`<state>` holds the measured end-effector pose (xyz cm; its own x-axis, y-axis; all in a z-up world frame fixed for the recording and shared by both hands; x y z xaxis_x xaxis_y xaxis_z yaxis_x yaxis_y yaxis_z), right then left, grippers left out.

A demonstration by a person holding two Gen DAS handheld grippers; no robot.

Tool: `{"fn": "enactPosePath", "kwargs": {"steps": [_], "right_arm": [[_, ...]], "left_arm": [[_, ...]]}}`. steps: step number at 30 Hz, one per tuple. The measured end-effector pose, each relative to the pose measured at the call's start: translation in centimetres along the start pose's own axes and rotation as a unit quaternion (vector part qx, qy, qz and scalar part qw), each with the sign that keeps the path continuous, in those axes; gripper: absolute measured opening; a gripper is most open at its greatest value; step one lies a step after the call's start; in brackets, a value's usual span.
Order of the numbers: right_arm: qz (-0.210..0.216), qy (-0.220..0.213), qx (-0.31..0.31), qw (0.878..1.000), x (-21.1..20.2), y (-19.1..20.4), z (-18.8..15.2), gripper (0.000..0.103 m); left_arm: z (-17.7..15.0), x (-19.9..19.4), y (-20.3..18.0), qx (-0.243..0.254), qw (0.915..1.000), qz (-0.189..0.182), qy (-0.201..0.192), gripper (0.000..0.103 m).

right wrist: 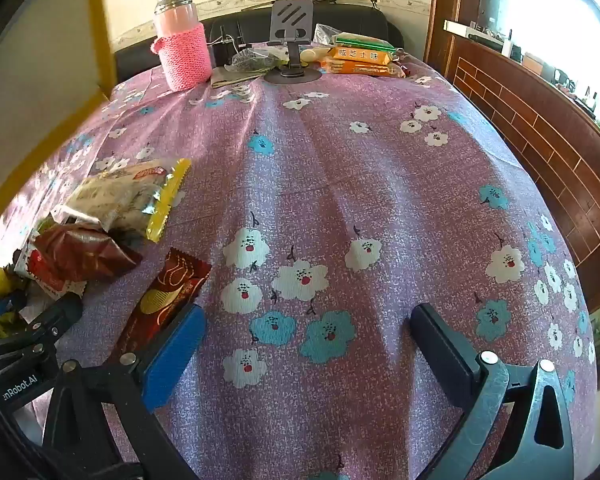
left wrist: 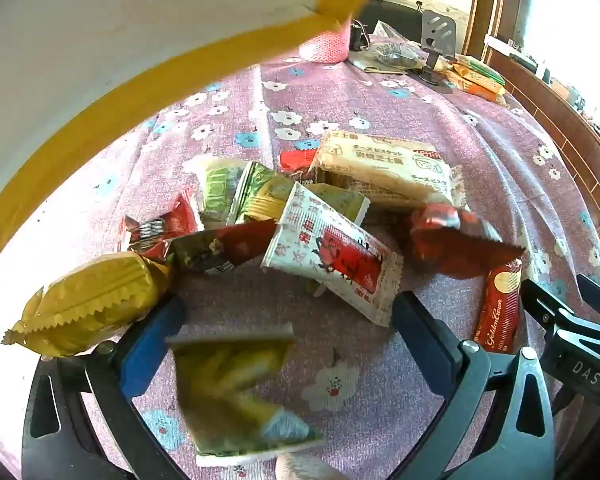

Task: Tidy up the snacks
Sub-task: 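Move the left tool toward the snack pile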

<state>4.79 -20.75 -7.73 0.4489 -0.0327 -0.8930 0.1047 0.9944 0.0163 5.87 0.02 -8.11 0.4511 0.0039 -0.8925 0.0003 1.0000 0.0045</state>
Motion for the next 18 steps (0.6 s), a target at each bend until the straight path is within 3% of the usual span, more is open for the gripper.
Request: {"fn": "enactPosePath", "kwargs": {"steps": [18], "right_arm": [[-0.002, -0.002, -0.001, 1.0, -0.02, -0.02, 0.03, 0.103]], "left_arm": [[0.04, -0.04, -0.03, -0.001, 1.0, -0.001, -0.002, 0.103]]}}
Point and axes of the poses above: each gripper's, at about its wrist camera, not at the fingertips, and x roughly the way its jaws point, y to its left, z to its top, the point moved 10 cm from there along x, roughly the way its jaws point, and after that the axes turned 9 degrees about y, right-handed, at the moved point
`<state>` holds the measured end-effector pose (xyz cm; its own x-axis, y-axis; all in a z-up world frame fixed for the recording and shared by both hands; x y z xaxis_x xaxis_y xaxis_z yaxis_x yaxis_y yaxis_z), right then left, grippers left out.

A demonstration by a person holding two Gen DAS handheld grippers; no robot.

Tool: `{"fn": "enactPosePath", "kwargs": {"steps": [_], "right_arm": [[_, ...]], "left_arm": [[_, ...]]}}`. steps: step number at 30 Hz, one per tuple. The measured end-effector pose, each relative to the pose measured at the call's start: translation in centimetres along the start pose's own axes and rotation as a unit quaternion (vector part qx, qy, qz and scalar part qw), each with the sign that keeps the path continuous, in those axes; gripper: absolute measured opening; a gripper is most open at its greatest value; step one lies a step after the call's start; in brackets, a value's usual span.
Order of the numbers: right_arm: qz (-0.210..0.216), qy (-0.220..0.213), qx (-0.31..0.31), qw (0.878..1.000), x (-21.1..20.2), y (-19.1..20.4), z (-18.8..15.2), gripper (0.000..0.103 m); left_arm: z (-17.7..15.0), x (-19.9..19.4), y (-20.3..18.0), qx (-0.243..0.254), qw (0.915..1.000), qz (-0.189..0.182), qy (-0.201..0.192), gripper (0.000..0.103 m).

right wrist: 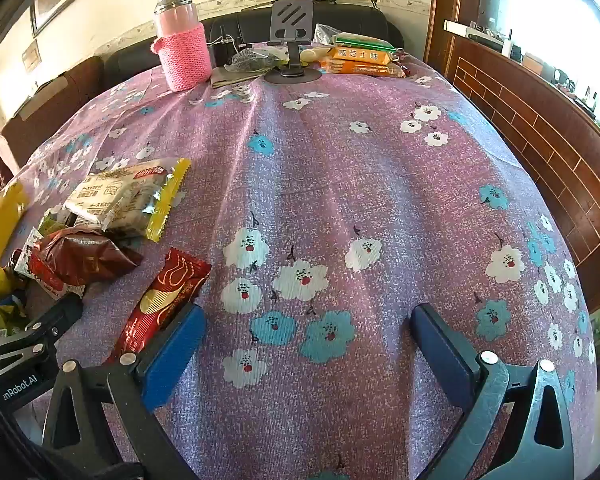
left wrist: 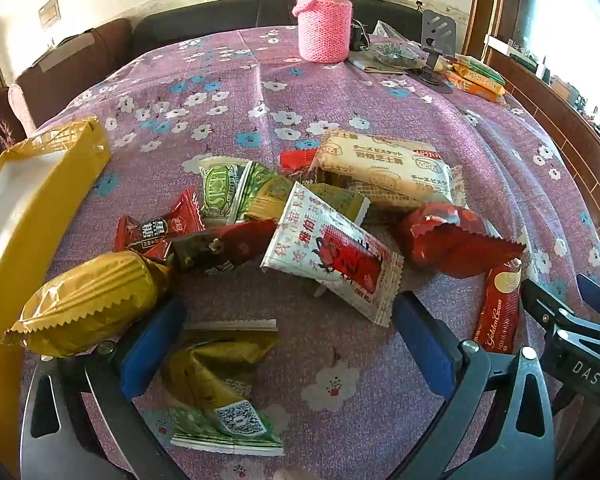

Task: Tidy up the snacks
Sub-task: 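Move the left tool toward the snack pile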

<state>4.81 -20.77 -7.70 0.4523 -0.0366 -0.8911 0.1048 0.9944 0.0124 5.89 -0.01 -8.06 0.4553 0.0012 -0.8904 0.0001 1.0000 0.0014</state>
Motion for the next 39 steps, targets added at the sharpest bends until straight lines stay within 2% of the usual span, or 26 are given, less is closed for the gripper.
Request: {"fn": "enactPosePath", "kwargs": {"steps": [39], "right_arm": [[0.0, 0.0, 0.0, 1.0, 0.0, 0.0, -0.01, 0.103]], "left_arm": [[-0.58, -0.26, 0.21, 0.001, 1.0, -0.002, 0.003, 0.103]]}}
Point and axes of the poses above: each gripper's, at about its wrist camera, not at the fingertips, and x roughly the way its jaws point, y to its left, z to its top, the point moved 10 cm from there along x, roughly the way its jaws point, and after that the axes turned 9 degrees about y, right-handed, at the moved point
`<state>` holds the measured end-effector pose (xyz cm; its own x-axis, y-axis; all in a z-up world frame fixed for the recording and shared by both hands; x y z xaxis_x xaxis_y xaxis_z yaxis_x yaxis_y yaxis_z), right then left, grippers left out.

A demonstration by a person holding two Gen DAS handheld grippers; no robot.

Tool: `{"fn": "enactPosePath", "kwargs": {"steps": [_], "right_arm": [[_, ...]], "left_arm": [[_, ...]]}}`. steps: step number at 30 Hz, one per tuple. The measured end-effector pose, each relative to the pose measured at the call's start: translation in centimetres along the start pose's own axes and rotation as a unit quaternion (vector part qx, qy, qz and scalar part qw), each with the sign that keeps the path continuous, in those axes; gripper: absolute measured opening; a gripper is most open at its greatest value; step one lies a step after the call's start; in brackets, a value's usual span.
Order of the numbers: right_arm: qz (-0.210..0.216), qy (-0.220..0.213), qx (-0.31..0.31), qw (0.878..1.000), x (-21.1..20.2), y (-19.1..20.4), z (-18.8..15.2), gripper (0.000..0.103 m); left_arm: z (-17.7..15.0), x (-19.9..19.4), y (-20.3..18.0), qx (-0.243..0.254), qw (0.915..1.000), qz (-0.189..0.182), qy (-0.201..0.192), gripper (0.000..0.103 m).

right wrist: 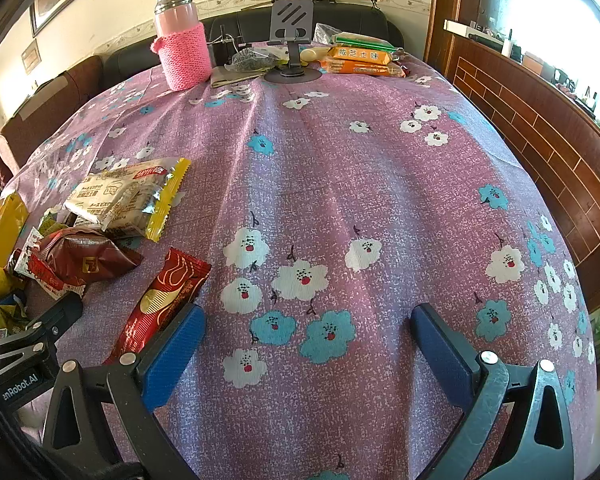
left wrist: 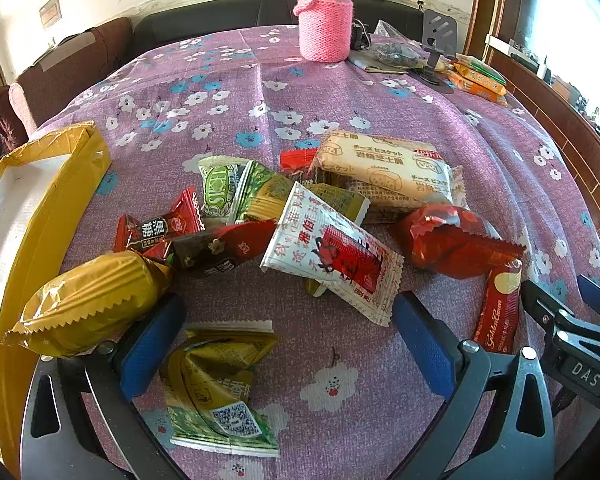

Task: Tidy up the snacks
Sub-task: 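Move the left tool toward the snack pile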

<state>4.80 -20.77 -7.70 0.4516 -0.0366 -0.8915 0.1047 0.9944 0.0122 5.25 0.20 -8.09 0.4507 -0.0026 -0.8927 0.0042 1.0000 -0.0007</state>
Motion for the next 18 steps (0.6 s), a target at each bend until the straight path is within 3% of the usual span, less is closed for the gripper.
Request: {"fn": "enactPosePath", "kwargs": {"steps": [18], "right_arm": [[0.0, 0.0, 0.0, 1.0, 0.0, 0.0, 0.0, 0.103]], "left_arm": [[-3.6, -1.7, -1.2, 0.039, 0.9989, -0.017, 0.019, 0.103]]}}
Point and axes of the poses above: each gripper's, at about its wrist camera, not at the fingertips, and x roughly the way its jaws point, y to its left, z to its top, the point moved 10 cm from there along x, roughly the way its jaws point, and after that the axes turned 9 degrees about y, right-handed, at the moved point
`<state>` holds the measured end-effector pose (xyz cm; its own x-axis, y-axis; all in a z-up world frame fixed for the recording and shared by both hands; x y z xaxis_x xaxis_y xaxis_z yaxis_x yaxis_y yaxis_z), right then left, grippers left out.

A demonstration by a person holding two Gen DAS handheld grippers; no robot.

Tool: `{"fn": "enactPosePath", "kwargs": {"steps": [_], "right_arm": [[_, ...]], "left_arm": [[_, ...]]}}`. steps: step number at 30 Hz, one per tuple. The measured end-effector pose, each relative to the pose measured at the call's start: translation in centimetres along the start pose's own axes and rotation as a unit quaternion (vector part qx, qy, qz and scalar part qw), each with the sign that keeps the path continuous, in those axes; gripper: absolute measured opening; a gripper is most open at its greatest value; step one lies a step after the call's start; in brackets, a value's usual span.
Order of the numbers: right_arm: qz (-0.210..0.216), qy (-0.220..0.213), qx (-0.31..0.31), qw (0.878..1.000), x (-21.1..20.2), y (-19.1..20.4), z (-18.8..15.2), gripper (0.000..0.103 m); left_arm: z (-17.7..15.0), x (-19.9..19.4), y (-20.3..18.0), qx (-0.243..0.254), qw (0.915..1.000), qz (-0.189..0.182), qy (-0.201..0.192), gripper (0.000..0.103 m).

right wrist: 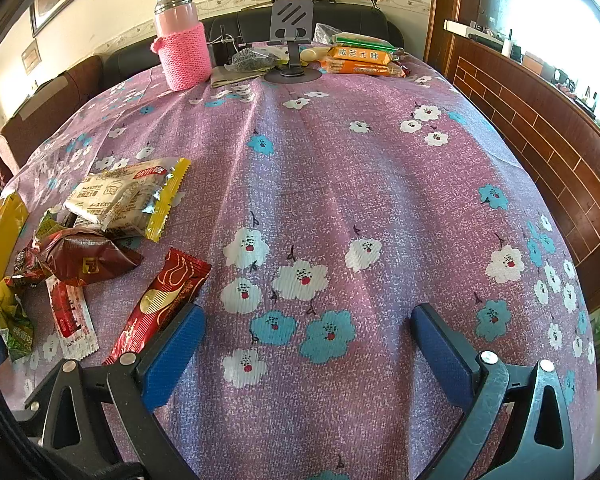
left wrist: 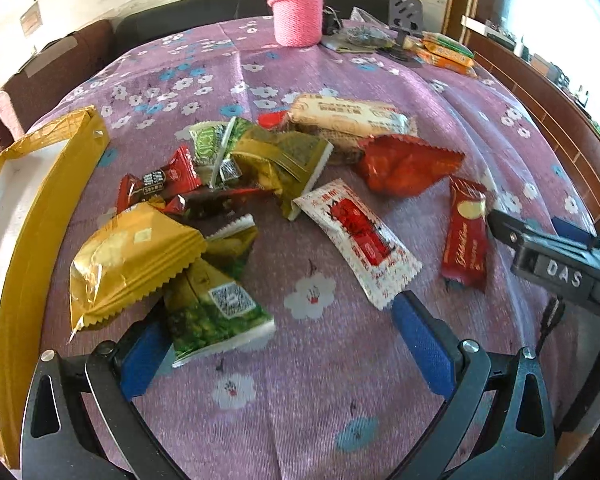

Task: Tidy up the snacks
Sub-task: 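Move the left tool toward the snack pile, then grasp the yellow cracker packet with the left tool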

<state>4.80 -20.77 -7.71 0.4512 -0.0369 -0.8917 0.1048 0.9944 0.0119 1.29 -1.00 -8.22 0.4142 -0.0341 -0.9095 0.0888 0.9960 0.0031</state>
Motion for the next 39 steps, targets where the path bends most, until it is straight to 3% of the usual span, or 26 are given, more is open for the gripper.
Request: {"fn": "enactPosePath", "kwargs": {"steps": [13, 15, 18, 22, 25, 28, 32, 37, 39], "right_arm": [[0.0, 0.0, 0.0, 1.0, 0.0, 0.0, 0.0, 0.103], [0.0, 0.0, 0.0, 1.0, 0.0, 0.0, 0.0, 0.103], [0.0, 0.0, 0.0, 1.0, 0.0, 0.0, 0.0, 0.103], [-0.002, 0.0, -0.001, 1.0, 0.0, 0.0, 0.0, 0.103], [-0.001, 0.0, 0.001, 1.0, 0.0, -0.2, -0.1, 0.103], [0.001, 0.0, 0.001, 1.0, -0.1, -0.2, -0.2, 0.103], [0.008, 0.004, -0.006, 1.0, -0.1, 0.0, 0.0, 0.103], [0.015, 0.041, -0.027, 0.999, -0.2, -0.1, -1.0, 0.103], [0.017, 0.05, -0.042, 0.998, -0.3, 0.1, -1.4, 0.103]], "left_arm": [[-1.2, -0.5, -0.6, 0.035, 0.9992, -0.019, 0.009, 0.103], [-1.5, -0.9, -0.5, 0.038, 0.9985, -0.037, 0.009, 0.103], [-2.1, -2.4, 0.0, 0.021, 0.9952, -0.095, -0.004, 0.101], [-2.0, -6.2, 3.4, 0.0, 0.9923, -0.095, -0.08, 0.101], [-1.7, -11.0, 7.3, -0.022, 0.9833, -0.047, -0.174, 0.101], [-1.4, -13.7, 9.7, -0.029, 0.9758, -0.017, -0.216, 0.103], [-1.2, -13.6, 11.7, -0.022, 0.9823, 0.008, -0.186, 0.103], [-2.1, -12.7, 12.0, -0.031, 0.9848, -0.056, -0.161, 0.102], [-2.9, -12.3, 11.8, -0.037, 0.9849, -0.078, -0.15, 0.096]]}}
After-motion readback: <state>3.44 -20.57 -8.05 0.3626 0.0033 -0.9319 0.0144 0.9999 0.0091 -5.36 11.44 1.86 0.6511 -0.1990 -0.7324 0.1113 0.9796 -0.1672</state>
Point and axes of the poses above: each gripper's, at about its wrist camera, not at the fingertips, and x roughly the way its jaws point, y to its left, z to its top, the point moved 10 cm from there along x, roughly the way its jaws point, and after that the axes turned 9 degrees about y, right-handed, at the moved point
